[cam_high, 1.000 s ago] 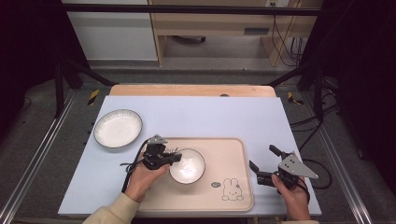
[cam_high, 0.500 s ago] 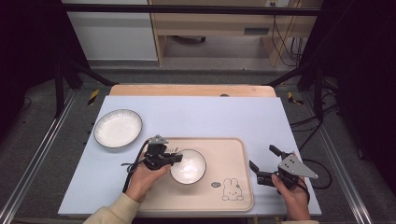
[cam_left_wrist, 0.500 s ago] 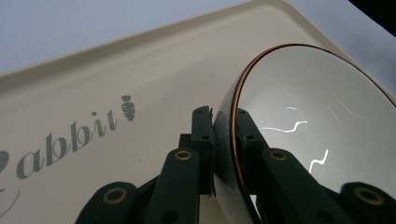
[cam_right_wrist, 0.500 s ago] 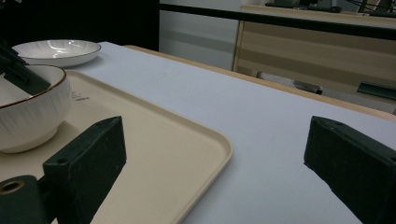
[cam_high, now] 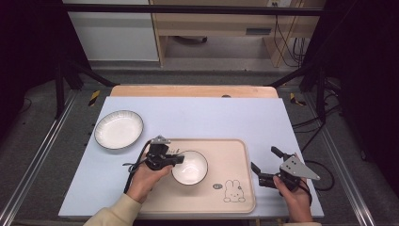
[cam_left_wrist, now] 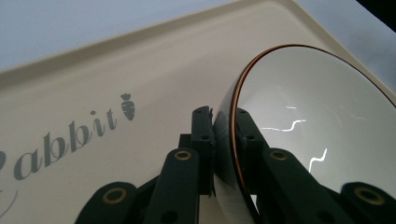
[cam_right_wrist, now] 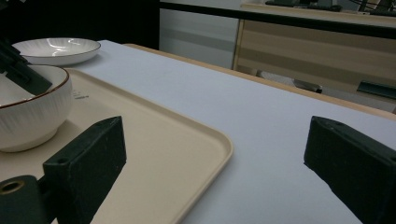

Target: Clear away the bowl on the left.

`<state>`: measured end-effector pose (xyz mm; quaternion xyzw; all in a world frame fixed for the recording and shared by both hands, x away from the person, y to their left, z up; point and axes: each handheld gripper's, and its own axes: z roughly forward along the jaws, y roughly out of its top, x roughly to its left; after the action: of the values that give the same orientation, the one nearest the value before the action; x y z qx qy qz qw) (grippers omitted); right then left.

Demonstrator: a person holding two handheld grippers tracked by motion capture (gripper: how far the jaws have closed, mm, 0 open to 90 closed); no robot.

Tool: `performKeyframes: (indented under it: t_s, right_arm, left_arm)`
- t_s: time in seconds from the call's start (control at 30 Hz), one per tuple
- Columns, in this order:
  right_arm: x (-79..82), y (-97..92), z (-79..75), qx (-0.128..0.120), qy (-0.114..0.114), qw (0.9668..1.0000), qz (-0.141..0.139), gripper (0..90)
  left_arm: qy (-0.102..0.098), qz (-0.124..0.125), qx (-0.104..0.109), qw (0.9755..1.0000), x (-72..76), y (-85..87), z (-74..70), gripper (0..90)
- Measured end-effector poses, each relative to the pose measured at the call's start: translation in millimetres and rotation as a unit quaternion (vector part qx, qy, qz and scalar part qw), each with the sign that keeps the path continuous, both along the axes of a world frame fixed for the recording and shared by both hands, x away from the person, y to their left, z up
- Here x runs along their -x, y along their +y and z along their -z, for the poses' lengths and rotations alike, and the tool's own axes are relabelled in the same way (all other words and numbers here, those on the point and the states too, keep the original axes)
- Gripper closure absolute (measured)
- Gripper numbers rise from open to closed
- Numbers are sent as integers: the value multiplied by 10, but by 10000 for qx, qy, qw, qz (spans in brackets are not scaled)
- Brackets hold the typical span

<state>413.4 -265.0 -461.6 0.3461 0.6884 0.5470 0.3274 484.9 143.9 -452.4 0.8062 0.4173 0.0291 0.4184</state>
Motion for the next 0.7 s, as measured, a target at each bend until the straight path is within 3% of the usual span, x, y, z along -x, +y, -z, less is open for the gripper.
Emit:
performKeyframes:
  t_s: [0.23,0.7]
  right_arm:
    - [1,0,0,-5,8,10000,5,58]
    - [-1,2,2,14,1,10000,-5,58]
  left_arm:
    - [52,-5,-20,10000,-16,0,4,811]
    - [-95,9,-18,10000,-18,-35,16,806]
